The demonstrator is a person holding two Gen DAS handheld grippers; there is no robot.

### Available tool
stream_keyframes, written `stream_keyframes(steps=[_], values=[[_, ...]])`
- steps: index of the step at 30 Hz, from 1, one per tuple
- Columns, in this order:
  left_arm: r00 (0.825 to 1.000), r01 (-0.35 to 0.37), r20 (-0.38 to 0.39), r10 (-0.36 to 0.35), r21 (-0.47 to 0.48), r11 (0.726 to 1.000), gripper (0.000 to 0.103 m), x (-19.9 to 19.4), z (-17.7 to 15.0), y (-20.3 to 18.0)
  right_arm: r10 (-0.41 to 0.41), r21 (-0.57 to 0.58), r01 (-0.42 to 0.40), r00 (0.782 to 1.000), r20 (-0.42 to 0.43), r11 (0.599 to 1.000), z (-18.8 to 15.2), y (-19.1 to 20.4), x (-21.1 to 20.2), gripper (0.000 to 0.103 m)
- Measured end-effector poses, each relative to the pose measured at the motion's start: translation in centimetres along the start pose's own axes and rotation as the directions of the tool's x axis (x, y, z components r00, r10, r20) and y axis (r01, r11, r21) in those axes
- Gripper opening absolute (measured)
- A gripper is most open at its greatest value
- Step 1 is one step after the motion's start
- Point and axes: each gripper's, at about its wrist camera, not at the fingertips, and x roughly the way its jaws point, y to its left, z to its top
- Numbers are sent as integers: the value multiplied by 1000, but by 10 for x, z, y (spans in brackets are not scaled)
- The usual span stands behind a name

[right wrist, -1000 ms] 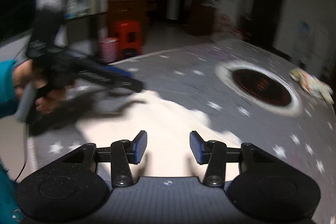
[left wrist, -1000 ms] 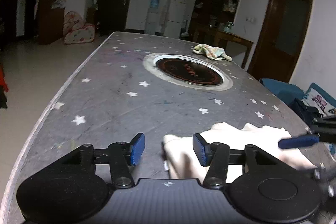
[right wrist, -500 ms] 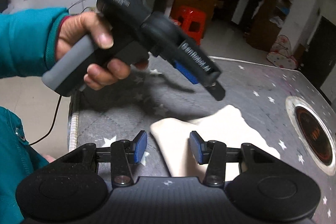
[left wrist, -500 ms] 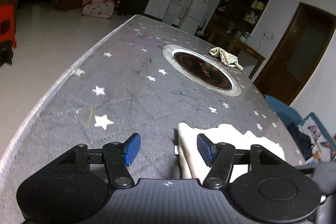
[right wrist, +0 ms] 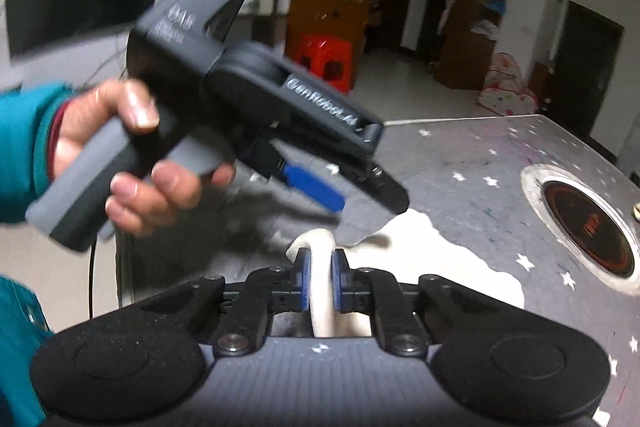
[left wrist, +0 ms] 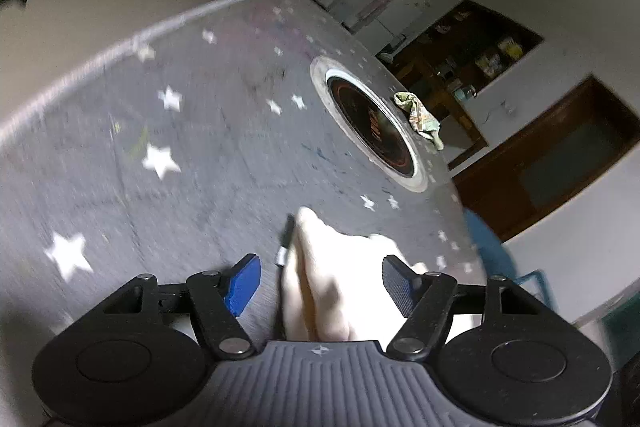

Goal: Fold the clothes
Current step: 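Grasp the folded sweatshirt edge with the left gripper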

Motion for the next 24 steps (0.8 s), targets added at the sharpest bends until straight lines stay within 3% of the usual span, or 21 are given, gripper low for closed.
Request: stream_keyframes(steps=[4,9,17,22,24], values=[[998,31,-45,-36,-105,994,72,11,0,5,-5,47,4,999,34,999,0,-7,-13,7],[993,49,-97,-64,-148,988,69,27,-5,3,-4,78,0,999,52,997,-3,-13,-22,5],[992,40,-113,-56,-142,989,22,37,-10,2,11,86,-17,998,66,996,-8,-9,-27,4],[995,13,-98,-24,-113,994,20,37,-13,3,12,89,-16,999,52,996,-15,-6,-29,7],[996,1,-84,-8,-76,997,20,36,-14,-1,-15,119,9,999,50,993,-19,-13,-33,14]])
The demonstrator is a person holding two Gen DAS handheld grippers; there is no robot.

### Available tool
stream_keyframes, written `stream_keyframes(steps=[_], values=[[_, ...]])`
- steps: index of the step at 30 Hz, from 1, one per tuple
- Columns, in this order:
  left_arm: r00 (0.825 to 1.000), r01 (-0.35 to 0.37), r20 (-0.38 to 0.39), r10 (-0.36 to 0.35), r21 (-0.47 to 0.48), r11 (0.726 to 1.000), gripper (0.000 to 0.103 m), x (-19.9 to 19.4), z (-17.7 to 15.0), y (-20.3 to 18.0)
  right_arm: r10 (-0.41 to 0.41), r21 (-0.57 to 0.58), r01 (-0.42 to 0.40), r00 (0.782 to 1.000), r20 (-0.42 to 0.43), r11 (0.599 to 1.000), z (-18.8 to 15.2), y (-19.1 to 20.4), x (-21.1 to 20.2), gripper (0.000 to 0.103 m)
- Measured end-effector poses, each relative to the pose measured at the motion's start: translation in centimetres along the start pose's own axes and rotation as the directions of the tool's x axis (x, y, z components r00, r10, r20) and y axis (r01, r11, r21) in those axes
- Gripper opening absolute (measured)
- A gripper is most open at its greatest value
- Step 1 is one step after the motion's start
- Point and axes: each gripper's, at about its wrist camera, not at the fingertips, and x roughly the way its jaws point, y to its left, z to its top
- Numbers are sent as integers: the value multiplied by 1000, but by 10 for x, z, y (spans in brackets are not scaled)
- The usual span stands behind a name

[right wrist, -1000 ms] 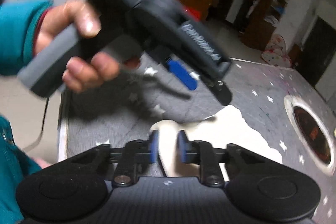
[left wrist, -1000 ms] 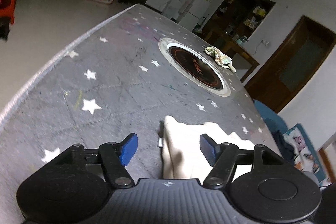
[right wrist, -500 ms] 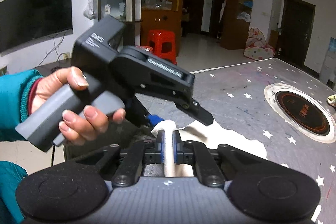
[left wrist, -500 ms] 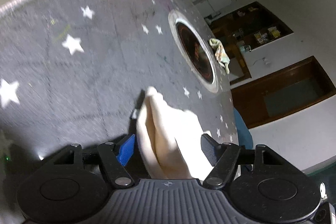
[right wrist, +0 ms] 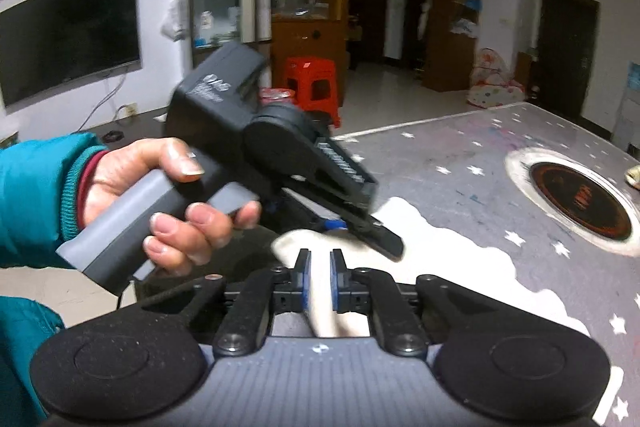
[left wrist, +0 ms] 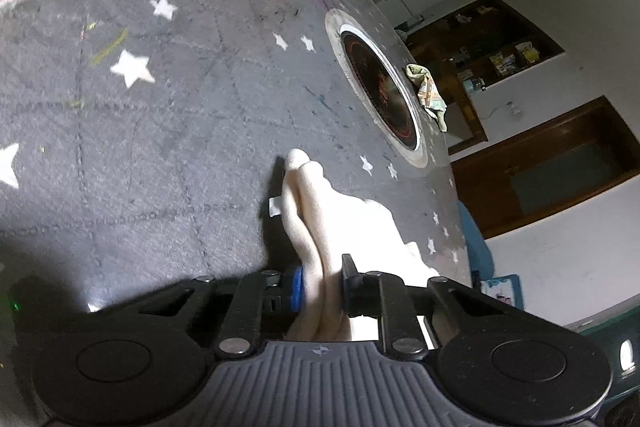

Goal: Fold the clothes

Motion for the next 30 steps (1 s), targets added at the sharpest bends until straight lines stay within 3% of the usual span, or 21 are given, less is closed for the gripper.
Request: stream_keyframes(steps=[5,7,10,15,18,21,26,30], values=[[998,-45,39,41,112,993,20,0,-4,-14,-127,109,127,992,-11,986,-15,-34,-19,29],[997,-61,54,53,155,986,20,0,-6,-19,-194,159,196,981,-29,968,-24,-50,-27,31],[995,-85,75,70,216,973,20,0,-9,-26,-291,251,299,954,-69,921,-43,-81,-34,33],[991,-114,94,92,275,955,20,2,-12,-32,-414,407,429,901,-129,807,-75,-121,-49,33],[990,-129,101,103,300,945,20,3,-14,-35,-436,485,454,886,-156,748,-89,-139,-55,33],[988,-139,105,111,319,937,20,3,-14,-36,-429,544,442,889,-161,713,-99,-151,-54,33],[986,-154,111,123,345,926,20,6,-15,-38,-428,564,428,893,-141,707,-100,-150,-51,33],[985,-162,118,127,365,917,20,6,-15,-40,-424,570,417,896,-129,708,-96,-146,-48,15]])
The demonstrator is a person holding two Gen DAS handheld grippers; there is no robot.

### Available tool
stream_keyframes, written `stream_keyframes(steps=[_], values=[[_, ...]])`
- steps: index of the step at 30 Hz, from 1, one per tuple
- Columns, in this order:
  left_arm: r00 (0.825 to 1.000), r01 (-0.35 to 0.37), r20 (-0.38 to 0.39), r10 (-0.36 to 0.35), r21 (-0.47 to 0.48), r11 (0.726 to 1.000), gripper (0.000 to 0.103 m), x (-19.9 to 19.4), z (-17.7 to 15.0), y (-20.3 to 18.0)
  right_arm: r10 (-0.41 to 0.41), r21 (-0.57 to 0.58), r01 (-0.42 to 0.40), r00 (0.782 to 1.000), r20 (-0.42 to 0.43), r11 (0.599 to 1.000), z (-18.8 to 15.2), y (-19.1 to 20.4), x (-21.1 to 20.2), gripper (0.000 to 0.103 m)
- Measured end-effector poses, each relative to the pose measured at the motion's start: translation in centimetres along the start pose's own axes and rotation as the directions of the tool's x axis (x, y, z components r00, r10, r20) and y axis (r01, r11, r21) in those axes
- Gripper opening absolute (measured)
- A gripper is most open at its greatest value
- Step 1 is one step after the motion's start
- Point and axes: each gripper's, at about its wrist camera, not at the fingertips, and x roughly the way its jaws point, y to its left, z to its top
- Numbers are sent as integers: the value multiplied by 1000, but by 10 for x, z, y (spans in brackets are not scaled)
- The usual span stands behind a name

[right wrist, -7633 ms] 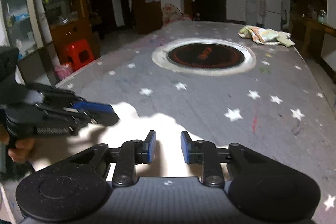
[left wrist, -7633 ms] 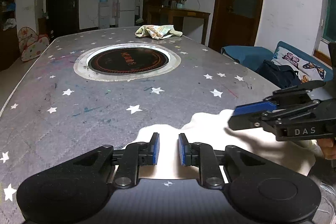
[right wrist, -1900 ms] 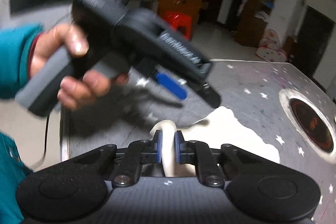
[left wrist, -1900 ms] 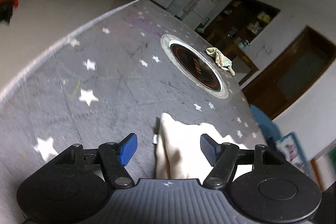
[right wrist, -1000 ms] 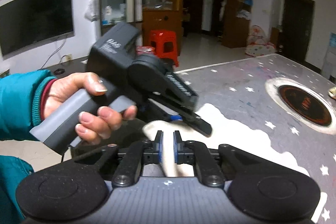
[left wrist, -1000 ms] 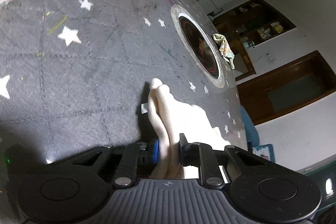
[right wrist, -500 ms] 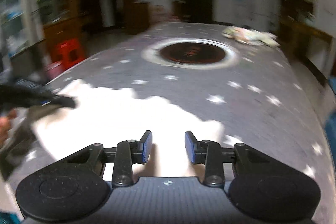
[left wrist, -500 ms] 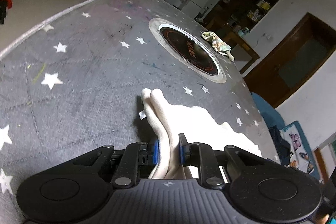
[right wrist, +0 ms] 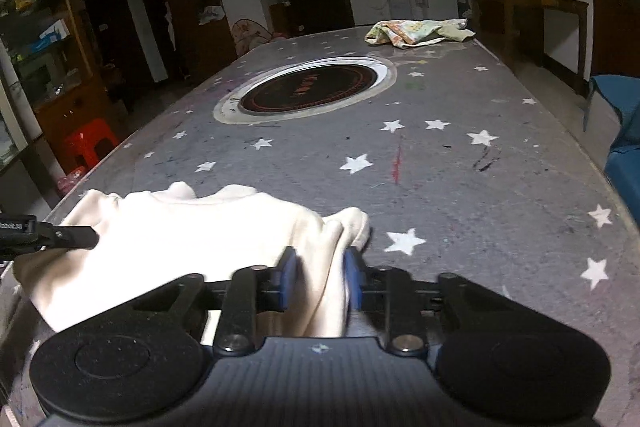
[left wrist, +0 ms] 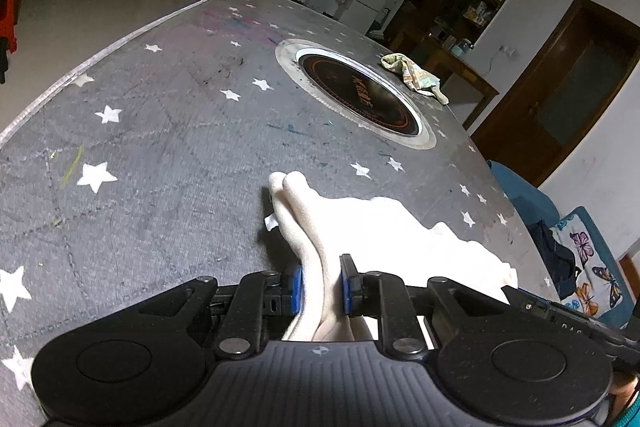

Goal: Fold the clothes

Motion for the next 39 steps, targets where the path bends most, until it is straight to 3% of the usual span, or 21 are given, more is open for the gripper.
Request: stream_keyframes(steps=[6,17,29,39], values=[[1000,7,18,-8,53,999,19,-5,3,-9,2,31,-3,999,33,1000,0,5,-8,10],[995,91,26,-96,154,984,17,3,26,-53,-25,16,23,989,144,1000,16,3,-45,10],[985,169,-24,-168,230,958,17,55,45,-126,-168,-5,174,959,227,985,59,-39,-71,10],[984,176,-58,-167,282,943,17,96,49,-174,-276,-19,288,933,232,957,87,-81,-62,10]])
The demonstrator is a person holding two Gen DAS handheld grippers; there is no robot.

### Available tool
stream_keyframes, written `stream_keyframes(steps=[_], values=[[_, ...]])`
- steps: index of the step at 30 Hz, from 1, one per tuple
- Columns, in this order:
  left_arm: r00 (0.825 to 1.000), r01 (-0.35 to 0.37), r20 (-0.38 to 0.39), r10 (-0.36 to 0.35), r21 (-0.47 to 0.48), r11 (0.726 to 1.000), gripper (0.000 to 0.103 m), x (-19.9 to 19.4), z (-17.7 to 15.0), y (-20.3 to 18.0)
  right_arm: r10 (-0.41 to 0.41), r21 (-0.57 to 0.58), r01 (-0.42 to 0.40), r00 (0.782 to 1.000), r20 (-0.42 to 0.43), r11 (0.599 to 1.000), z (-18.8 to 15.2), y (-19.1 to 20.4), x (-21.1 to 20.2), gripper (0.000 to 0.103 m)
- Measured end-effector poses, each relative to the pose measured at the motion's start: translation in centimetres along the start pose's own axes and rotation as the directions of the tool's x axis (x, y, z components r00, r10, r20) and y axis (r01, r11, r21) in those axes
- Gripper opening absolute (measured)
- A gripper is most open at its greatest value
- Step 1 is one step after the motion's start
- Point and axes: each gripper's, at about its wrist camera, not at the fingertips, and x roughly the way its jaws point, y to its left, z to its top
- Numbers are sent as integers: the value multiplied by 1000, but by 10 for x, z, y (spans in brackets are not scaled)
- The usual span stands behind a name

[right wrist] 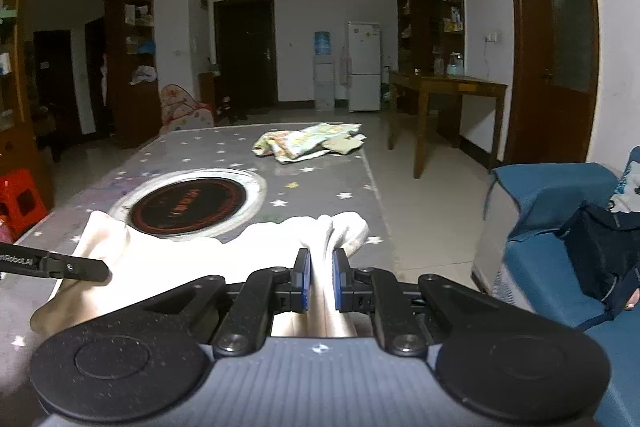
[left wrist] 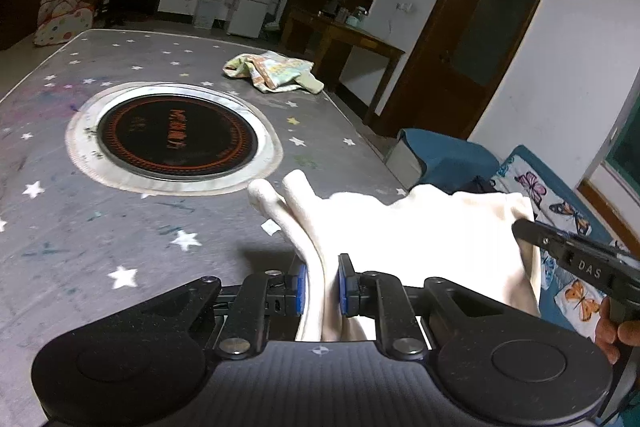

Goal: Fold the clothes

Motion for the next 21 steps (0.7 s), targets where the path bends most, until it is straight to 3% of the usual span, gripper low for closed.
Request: stream_keyframes(steps=[21], values=[[997,-42,-60,44,37,998,17,42,0,-15,-50,-11,50,996,-73,999,-16,-26,43,10]])
